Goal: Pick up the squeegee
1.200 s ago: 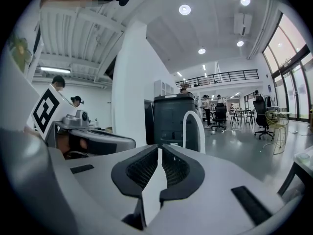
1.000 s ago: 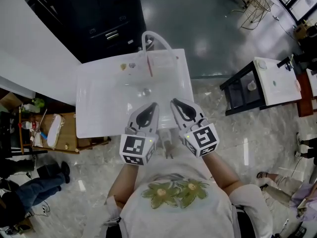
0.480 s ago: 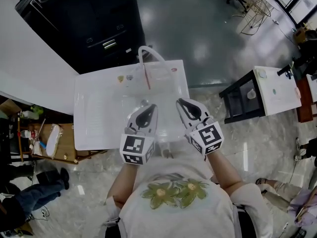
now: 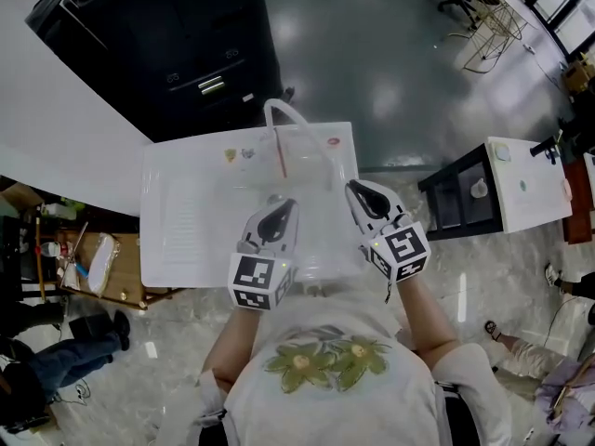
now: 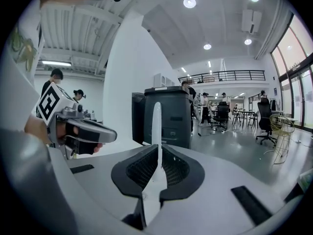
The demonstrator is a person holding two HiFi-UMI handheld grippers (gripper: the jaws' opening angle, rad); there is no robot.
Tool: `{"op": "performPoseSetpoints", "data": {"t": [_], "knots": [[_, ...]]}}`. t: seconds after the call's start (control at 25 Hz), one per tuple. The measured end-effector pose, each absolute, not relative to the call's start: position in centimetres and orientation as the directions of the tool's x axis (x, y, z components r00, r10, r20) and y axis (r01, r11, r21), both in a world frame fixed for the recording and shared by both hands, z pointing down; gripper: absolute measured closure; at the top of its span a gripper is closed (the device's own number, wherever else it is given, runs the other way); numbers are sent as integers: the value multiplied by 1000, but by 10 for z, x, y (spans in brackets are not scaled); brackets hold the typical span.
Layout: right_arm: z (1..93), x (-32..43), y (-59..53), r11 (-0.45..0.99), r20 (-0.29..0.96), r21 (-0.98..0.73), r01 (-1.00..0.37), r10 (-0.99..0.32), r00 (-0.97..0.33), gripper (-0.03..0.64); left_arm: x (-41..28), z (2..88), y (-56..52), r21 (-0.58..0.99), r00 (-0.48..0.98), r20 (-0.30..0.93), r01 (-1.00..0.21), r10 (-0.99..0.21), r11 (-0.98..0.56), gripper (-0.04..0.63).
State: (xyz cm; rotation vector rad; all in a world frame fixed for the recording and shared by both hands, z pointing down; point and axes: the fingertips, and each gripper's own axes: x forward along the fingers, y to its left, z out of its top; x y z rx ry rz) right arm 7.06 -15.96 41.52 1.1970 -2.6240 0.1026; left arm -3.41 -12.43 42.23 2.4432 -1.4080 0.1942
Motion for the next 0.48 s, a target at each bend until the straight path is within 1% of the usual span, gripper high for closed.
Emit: {"op": "performPoseSetpoints", "data": {"t": [0.48], "knots": [[436, 77, -198, 692, 294, 76, -718, -704, -647, 584, -29, 443, -152, 214, 490, 304, -871, -817, -442, 583]]}}
